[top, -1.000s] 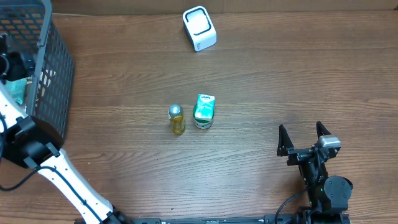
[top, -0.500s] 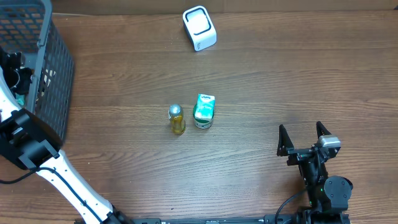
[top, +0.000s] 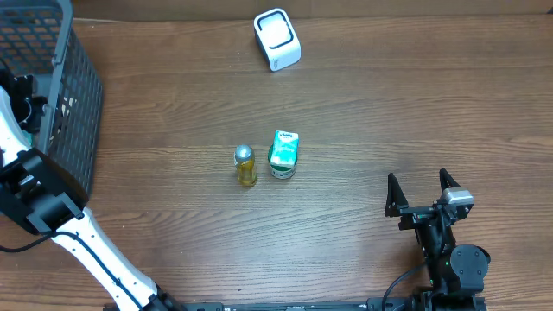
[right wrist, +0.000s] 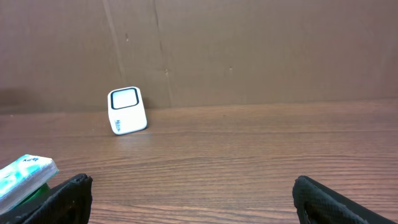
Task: Scan the item barcode
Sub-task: 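Grasp the brown-and-green toilet paper bag in the basket with the left gripper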
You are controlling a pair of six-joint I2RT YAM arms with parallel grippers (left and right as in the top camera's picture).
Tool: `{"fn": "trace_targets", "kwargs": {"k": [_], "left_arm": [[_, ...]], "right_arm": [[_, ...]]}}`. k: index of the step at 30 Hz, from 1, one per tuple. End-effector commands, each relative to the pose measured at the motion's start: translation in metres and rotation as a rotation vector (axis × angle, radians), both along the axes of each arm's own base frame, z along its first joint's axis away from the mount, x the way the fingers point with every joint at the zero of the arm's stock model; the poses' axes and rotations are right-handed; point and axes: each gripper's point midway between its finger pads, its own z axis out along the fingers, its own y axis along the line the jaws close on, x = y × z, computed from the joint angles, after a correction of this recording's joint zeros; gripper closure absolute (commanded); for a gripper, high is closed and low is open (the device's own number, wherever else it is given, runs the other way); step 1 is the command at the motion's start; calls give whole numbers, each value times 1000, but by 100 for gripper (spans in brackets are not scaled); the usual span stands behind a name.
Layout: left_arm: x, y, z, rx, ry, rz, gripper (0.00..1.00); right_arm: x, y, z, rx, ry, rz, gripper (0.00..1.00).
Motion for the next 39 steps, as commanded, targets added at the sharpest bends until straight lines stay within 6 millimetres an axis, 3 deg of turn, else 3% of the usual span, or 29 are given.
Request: {"fn": "trace_targets", "kwargs": {"k": [1, 3, 5, 7, 12, 16, 17, 22, 24, 28, 32, 36, 37, 39], "left_arm": [[-19, -6, -24, -16, 89, 3, 0], [-31, -9, -45, -24, 143, 21, 0], [-38, -14, -58, -40, 168, 20, 12], [-44, -18, -66, -56, 188, 20, 30], [-48, -27, -72, -97, 196, 36, 58], [-46, -34, -71, -136, 182, 34, 72], [-44, -36, -71, -148, 173, 34, 73], [-36, -34, -57, -148, 137, 66, 57], [-32, -31, -46, -137, 122, 72, 57], [-30, -29, -36, -129, 114, 84, 68], [-37, -34, -42, -149, 143, 85, 89], [-45, -40, -54, -170, 172, 99, 93], [-47, -41, -58, -175, 180, 100, 88], [-49, -42, -62, -173, 188, 113, 52]], "right_arm": [[0, -2, -3, 1, 0, -8, 0], [0, -2, -3, 1, -1, -8, 0], [0, -2, -3, 1, -1, -8, 0], [0, -2, -3, 1, -1, -8, 0], [0, -2, -3, 1, -1, -8, 0], [0, -2, -3, 1, -1, -8, 0], [0, -2, -3, 1, -1, -8, 0], [0, -2, -3, 1, 0, -8, 0], [0, -2, -3, 0, -1, -8, 0], [0, -2, -3, 1, -1, -8, 0], [0, -2, -3, 1, -1, -8, 0], [0, -2, -3, 1, 0, -8, 0], [0, -2, -3, 1, -1, -8, 0], [0, -2, -3, 1, 0, -8, 0]]}}
